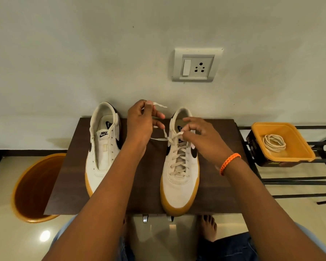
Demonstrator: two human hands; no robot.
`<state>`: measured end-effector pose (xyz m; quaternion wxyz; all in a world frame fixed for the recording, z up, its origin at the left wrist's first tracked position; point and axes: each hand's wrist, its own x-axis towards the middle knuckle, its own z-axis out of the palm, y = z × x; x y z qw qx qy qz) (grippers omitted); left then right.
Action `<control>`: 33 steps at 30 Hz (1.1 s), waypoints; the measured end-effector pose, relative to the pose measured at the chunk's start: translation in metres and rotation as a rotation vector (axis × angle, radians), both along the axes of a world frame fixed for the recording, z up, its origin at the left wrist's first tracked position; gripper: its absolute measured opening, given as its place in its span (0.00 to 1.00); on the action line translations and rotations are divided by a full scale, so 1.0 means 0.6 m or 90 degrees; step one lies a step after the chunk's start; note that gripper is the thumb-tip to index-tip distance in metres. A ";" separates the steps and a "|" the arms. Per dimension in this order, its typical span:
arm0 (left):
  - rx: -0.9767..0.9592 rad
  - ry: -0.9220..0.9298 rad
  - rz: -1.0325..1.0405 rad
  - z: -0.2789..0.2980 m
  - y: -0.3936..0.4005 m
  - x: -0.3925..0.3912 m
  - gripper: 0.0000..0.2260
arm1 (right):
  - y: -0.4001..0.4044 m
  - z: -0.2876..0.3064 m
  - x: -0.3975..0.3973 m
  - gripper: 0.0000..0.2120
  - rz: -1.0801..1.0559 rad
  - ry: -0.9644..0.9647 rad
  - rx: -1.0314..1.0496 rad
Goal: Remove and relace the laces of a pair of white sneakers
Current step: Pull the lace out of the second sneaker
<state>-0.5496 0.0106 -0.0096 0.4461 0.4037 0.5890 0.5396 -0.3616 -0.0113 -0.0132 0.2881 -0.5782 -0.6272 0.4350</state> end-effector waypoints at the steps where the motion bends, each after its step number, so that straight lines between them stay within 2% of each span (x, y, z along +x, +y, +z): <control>1: 0.005 -0.001 0.014 0.000 0.001 -0.002 0.13 | -0.001 0.011 -0.001 0.04 -0.007 0.126 -0.039; 5: 0.002 0.025 0.048 -0.006 0.005 -0.009 0.14 | -0.002 0.051 0.013 0.09 0.030 0.535 -0.077; 8: 0.007 0.045 0.068 -0.014 0.008 -0.017 0.14 | 0.003 0.065 0.037 0.09 0.042 0.771 -0.100; 11: -0.007 0.082 0.104 -0.021 0.011 -0.026 0.14 | 0.010 0.070 0.066 0.11 -0.025 0.880 -0.084; 14: -0.042 0.143 0.137 -0.033 0.013 -0.035 0.14 | 0.013 0.076 0.088 0.10 -0.078 0.883 -0.055; 16: -0.079 0.169 0.120 -0.038 0.013 -0.040 0.13 | 0.018 0.071 0.093 0.08 -0.153 0.805 -0.057; 17: -0.098 0.207 0.095 -0.043 0.012 -0.043 0.11 | 0.024 0.060 0.092 0.08 -0.204 0.701 -0.061; 19: -0.129 0.404 0.045 -0.055 0.008 -0.043 0.10 | 0.030 0.031 0.088 0.08 -0.274 0.363 -0.071; 21: -0.109 0.619 0.039 -0.063 0.003 -0.036 0.11 | 0.028 0.000 0.088 0.09 -0.236 -0.032 -0.098; 22: -0.079 0.656 0.038 -0.061 0.001 -0.031 0.11 | 0.022 -0.008 0.086 0.09 -0.201 -0.192 -0.109; 23: -0.052 0.640 0.015 -0.056 -0.001 -0.025 0.11 | 0.016 -0.015 0.083 0.08 -0.182 -0.295 -0.102; 25: -0.041 0.560 -0.105 -0.046 -0.003 -0.009 0.15 | 0.012 -0.015 0.074 0.06 -0.178 -0.337 -0.029; 28: -0.080 0.570 -0.267 -0.040 -0.012 0.011 0.25 | 0.011 0.003 0.053 0.05 -0.135 -0.243 0.111; 31: -0.090 0.580 -0.282 -0.046 -0.011 0.010 0.21 | 0.002 0.011 0.025 0.06 -0.037 -0.179 0.134; 33: -0.093 0.519 -0.292 -0.047 -0.007 0.006 0.16 | -0.005 0.001 0.011 0.04 0.028 -0.192 0.114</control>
